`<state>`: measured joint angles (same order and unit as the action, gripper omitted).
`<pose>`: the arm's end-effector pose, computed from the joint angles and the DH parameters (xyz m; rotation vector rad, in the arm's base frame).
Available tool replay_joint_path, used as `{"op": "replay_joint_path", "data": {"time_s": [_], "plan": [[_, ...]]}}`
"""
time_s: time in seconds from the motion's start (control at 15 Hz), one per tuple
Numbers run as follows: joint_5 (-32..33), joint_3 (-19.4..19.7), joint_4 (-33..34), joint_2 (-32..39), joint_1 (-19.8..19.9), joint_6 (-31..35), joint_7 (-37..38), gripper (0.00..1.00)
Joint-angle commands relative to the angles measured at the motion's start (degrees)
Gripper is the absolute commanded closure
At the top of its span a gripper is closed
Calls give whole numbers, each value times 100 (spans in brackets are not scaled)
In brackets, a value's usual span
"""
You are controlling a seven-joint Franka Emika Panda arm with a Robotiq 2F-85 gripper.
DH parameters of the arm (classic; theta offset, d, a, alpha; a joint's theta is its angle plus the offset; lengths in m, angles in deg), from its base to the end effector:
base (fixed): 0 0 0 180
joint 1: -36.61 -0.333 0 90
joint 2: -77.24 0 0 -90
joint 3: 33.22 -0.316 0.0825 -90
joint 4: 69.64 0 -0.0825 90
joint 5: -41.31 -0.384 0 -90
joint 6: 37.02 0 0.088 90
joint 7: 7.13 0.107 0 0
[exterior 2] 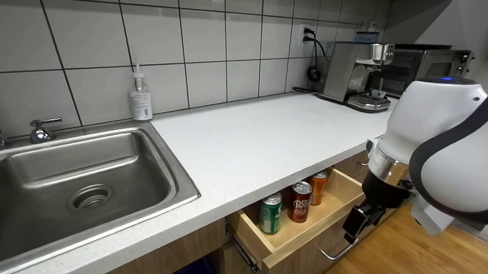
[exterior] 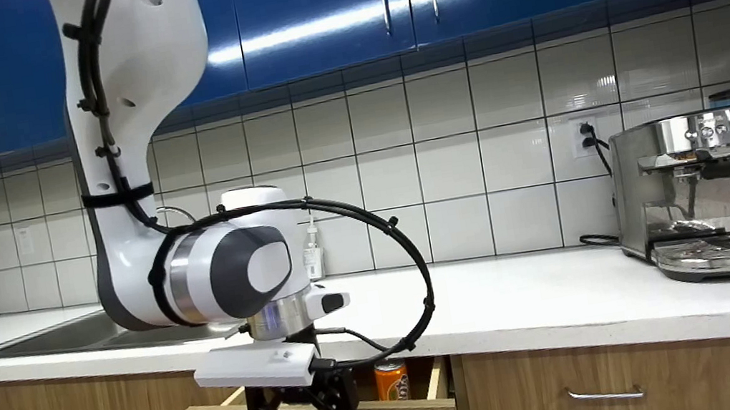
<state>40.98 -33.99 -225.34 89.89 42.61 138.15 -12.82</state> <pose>0.4064 -0.0373 0.1680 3.1285 0.0028 0.1861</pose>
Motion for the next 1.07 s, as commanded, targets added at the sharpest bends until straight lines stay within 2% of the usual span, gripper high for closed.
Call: {"op": "replay_joint_path", "data": {"time_s": [0.0, 1.0], "plan": [[-70, -196, 342, 303, 183, 31, -211, 0], [-47, -378, 1333, 1002, 494, -172, -322, 0]]}}
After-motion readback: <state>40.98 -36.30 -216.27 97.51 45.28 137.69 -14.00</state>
